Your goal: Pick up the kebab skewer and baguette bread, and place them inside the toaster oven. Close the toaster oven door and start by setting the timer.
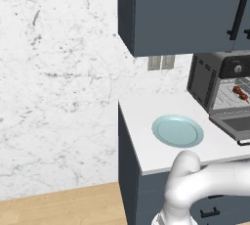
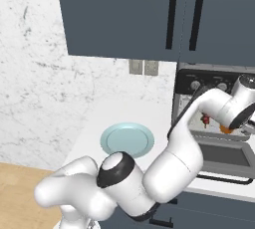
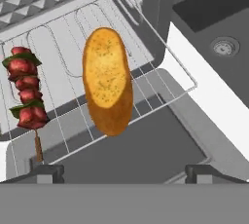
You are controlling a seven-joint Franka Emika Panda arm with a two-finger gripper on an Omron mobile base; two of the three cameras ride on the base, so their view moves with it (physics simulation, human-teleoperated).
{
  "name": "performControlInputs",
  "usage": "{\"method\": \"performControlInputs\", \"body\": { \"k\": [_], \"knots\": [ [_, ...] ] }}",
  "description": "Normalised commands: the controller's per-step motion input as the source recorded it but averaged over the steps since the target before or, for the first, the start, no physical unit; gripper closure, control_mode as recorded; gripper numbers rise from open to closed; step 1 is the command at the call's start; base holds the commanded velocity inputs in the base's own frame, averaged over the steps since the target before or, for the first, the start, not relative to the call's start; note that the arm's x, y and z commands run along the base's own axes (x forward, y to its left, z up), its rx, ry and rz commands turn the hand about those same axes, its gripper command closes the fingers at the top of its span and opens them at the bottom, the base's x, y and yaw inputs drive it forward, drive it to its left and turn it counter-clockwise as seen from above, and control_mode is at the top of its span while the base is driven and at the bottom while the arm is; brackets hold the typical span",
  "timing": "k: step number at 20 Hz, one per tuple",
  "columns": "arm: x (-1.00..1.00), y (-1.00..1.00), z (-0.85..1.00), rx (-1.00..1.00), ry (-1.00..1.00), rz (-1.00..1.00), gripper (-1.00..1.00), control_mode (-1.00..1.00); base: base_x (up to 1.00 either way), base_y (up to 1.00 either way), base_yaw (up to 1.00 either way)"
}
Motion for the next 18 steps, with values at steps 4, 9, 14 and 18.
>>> {"method": "performControlInputs", "body": {
  "k": [4, 9, 14, 18],
  "knots": [
    [-0.32, 0.7, -0.36, 0.0, 0.22, -0.33, -1.0, -1.0, 0.0, 0.0, 0.0],
    [-0.03, 0.31, -0.46, 0.0, 0.12, -0.3, -1.0, -1.0, 0.0, 0.0, 0.0],
    [-0.22, 0.0, -0.57, 0.0, 0.0, -0.27, -1.0, -1.0, 0.0, 0.0, 0.0],
    [0.08, -0.01, -0.3, 0.02, 0.0, -0.27, -1.0, -1.0, 0.0, 0.0, 0.0]
  ]
}}
